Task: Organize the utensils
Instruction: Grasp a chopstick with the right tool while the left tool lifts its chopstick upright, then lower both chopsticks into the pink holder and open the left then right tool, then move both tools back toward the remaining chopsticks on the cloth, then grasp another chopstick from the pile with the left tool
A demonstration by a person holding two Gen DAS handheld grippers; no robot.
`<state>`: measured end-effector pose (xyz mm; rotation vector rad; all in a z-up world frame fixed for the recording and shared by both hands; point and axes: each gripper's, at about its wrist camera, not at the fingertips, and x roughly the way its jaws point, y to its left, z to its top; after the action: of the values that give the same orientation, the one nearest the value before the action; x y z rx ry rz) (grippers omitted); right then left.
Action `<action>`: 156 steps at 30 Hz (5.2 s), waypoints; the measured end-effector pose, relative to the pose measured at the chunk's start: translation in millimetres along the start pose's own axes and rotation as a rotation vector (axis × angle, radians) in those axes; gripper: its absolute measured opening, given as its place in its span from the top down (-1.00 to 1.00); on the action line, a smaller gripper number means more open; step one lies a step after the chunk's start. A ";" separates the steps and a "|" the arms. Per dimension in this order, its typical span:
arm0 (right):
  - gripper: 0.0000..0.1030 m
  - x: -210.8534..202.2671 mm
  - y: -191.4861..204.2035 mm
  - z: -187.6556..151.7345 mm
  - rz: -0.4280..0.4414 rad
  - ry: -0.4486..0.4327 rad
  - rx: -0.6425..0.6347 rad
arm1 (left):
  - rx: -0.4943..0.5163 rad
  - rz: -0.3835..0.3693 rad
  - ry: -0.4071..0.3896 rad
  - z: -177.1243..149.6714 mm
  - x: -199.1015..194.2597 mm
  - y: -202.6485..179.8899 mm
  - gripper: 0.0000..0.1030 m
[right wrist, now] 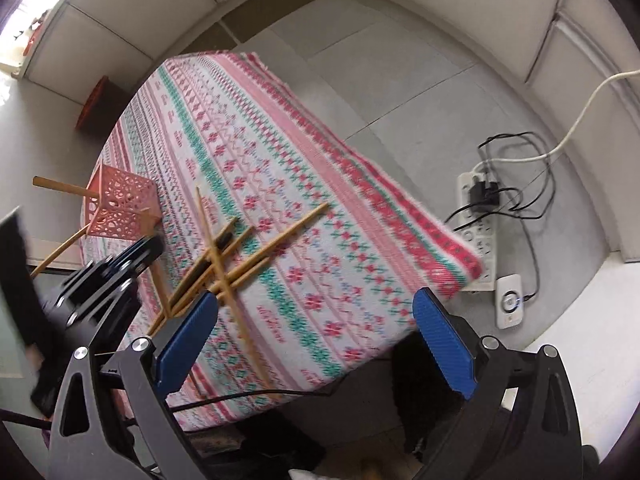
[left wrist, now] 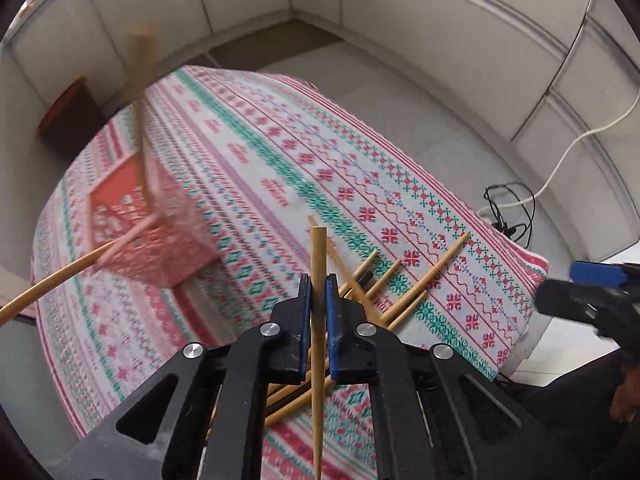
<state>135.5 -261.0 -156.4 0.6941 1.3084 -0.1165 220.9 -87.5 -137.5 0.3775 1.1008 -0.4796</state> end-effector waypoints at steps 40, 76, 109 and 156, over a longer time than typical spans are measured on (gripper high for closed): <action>0.89 -102.1 104.8 -6.3 0.080 -0.296 -0.404 | -0.255 0.018 -0.504 -62.7 -220.4 67.5 0.88; 0.89 -147.1 245.3 80.0 0.317 -0.560 -0.490 | -0.648 0.311 -0.933 7.0 -189.7 147.1 0.41; -0.77 -169.4 201.4 -0.3 -0.033 -0.749 -0.446 | -0.511 0.285 -0.623 -14.6 -217.2 102.9 -0.63; -0.86 -50.0 -34.8 -14.6 -0.122 -0.240 0.014 | -0.019 -0.049 0.110 33.9 79.6 -20.1 0.76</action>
<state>93.2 -295.8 -126.2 0.5925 1.1196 -0.2991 264.9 -136.2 -197.3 0.3638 1.2224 -0.4959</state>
